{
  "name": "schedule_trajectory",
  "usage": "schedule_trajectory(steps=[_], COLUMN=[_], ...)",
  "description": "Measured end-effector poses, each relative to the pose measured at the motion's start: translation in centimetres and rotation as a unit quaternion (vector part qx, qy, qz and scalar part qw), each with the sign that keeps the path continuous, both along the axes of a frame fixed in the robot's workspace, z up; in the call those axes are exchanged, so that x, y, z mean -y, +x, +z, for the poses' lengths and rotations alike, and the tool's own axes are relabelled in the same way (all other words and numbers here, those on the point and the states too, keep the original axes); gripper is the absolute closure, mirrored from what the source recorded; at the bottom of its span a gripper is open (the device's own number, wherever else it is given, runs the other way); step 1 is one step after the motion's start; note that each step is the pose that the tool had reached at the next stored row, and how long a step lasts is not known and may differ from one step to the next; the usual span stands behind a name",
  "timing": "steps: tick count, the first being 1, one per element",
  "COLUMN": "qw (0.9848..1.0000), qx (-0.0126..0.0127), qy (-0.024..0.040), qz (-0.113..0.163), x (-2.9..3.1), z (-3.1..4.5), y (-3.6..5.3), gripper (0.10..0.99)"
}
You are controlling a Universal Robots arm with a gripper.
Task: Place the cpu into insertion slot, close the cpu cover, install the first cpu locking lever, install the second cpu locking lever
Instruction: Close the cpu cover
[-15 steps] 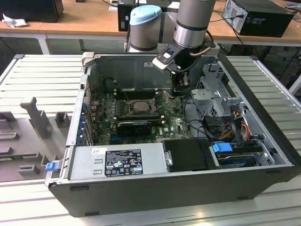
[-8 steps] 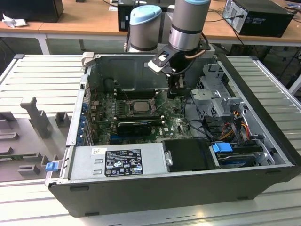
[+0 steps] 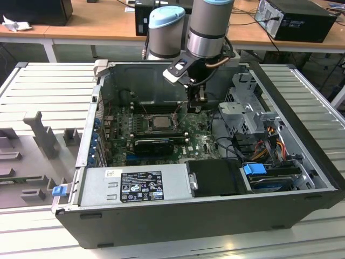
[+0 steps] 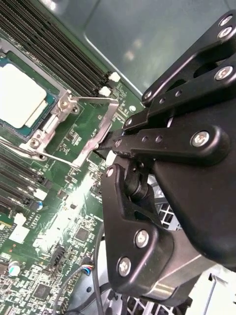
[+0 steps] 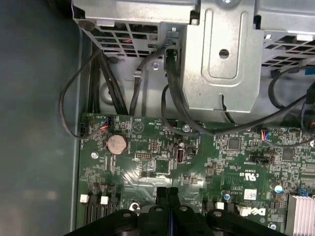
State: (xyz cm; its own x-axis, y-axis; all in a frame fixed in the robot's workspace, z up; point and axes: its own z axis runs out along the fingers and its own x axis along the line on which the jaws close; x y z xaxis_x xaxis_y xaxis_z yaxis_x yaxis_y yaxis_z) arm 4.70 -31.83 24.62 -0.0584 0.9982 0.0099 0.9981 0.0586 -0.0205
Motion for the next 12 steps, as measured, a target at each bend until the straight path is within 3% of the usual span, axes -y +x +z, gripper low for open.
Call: schedule_trajectory(steps=[9,12], qw=[1.0000,1.0000], qx=[0.0000,0.0000], qy=[0.0000,0.0000], qz=[0.000,0.000], x=[0.00,0.00], z=[0.00,0.00], y=[-1.21,-2.15], gripper=[0.980,0.980])
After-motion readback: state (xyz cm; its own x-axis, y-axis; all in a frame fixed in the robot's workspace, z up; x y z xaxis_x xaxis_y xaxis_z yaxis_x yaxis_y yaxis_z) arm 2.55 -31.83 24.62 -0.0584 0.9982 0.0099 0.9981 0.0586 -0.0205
